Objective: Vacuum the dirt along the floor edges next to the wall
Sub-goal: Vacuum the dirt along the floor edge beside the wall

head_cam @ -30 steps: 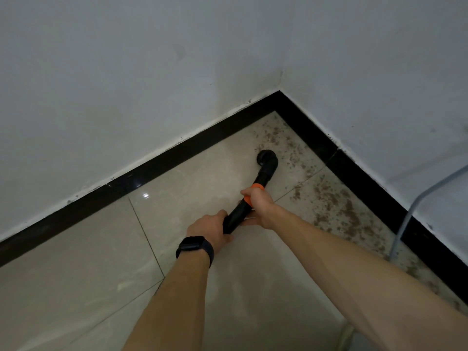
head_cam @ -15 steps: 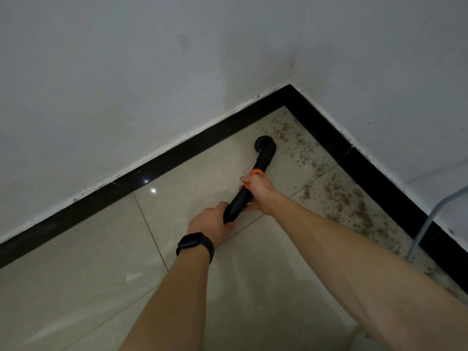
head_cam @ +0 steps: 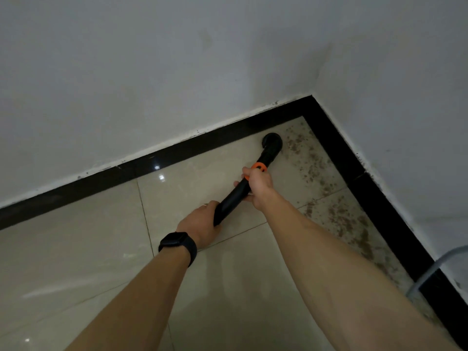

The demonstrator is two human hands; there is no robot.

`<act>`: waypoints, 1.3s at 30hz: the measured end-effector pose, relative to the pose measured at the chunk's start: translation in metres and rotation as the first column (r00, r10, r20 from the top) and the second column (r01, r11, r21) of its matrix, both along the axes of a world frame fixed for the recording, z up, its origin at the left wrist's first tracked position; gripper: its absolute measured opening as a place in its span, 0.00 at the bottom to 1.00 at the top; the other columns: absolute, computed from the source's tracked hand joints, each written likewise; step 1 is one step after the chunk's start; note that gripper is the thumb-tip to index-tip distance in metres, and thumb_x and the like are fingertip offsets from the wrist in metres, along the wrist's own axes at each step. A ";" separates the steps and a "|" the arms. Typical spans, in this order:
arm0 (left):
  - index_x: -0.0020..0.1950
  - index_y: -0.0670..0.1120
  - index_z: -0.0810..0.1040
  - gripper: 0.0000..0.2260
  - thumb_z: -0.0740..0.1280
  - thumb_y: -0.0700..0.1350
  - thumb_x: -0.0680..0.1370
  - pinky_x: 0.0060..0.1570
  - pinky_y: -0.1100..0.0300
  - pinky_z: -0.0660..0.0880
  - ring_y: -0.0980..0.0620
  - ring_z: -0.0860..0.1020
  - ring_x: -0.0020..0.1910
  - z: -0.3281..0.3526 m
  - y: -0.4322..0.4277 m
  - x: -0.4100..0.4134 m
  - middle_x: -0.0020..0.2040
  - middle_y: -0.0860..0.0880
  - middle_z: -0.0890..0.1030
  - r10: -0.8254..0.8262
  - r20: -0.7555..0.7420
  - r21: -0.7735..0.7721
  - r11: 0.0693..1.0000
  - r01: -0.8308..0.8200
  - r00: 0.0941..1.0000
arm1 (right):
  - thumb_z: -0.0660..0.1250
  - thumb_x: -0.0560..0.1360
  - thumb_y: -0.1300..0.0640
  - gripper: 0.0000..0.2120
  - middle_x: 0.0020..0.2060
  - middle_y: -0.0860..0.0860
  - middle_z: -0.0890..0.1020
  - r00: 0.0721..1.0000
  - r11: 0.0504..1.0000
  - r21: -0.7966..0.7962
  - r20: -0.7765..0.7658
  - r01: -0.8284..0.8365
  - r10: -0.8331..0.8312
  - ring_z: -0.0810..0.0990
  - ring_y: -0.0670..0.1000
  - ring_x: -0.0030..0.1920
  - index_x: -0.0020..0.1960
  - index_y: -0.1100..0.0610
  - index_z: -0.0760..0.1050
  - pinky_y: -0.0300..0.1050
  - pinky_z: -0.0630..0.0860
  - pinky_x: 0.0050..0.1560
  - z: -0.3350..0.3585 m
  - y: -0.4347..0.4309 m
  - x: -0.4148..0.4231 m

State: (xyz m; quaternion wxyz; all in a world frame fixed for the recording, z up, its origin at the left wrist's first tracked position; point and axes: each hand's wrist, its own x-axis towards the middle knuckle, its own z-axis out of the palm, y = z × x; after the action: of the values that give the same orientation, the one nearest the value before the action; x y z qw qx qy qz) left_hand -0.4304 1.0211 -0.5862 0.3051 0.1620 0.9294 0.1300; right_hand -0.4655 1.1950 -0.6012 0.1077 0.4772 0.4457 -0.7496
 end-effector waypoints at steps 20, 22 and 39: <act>0.70 0.51 0.65 0.23 0.67 0.44 0.78 0.54 0.55 0.75 0.49 0.71 0.55 0.027 0.023 -0.007 0.61 0.49 0.72 -0.208 -0.226 -0.312 0.941 0.132 0.952 | 0.69 0.79 0.60 0.02 0.39 0.52 0.78 0.967 0.917 -0.317 0.007 0.242 -0.253 0.79 0.51 0.39 0.51 0.58 0.77 0.48 0.78 0.49 0.000 0.015 -0.006; 0.70 0.51 0.65 0.24 0.68 0.43 0.77 0.55 0.54 0.75 0.49 0.71 0.56 0.029 0.022 -0.014 0.61 0.48 0.72 -0.235 -0.226 -0.338 0.929 0.150 0.945 | 0.68 0.80 0.60 0.03 0.39 0.52 0.78 0.970 0.926 -0.298 -0.001 0.231 -0.243 0.80 0.51 0.40 0.53 0.58 0.77 0.48 0.77 0.51 0.003 0.013 -0.008; 0.69 0.53 0.68 0.22 0.66 0.41 0.77 0.55 0.52 0.75 0.46 0.72 0.56 0.029 -0.005 -0.069 0.58 0.48 0.74 -0.244 -0.171 -0.204 0.957 0.208 0.955 | 0.68 0.82 0.54 0.15 0.54 0.59 0.82 0.998 0.998 0.039 0.009 -0.054 0.054 0.84 0.58 0.52 0.65 0.59 0.70 0.49 0.83 0.37 0.015 -0.045 -0.022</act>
State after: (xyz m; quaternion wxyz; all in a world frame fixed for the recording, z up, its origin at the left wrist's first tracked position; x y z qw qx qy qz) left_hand -0.4993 1.0158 -0.5573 0.2397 0.2506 0.9379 -0.0088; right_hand -0.4876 1.1504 -0.5858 0.1205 0.4701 0.4727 -0.7356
